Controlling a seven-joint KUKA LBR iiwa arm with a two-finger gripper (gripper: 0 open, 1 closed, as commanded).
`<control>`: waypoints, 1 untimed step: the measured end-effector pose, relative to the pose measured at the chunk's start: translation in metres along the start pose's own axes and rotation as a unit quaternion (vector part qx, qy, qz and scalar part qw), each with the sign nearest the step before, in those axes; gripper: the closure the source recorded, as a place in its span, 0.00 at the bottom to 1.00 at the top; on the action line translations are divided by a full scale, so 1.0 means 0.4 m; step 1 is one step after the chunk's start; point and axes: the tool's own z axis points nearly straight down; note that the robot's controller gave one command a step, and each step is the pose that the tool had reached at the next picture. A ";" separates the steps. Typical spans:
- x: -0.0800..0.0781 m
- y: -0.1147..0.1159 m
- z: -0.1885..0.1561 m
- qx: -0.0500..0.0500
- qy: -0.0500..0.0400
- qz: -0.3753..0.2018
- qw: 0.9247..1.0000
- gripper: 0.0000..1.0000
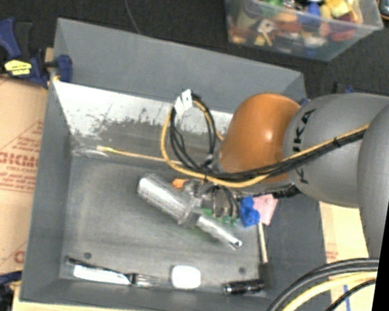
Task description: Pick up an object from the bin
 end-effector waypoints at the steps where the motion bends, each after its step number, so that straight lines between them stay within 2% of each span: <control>1: -0.002 0.000 -0.055 0.000 0.000 0.000 1.000 1.00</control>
Offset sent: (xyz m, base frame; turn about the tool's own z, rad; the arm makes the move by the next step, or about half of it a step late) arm 0.0002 0.0000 0.0193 -0.0003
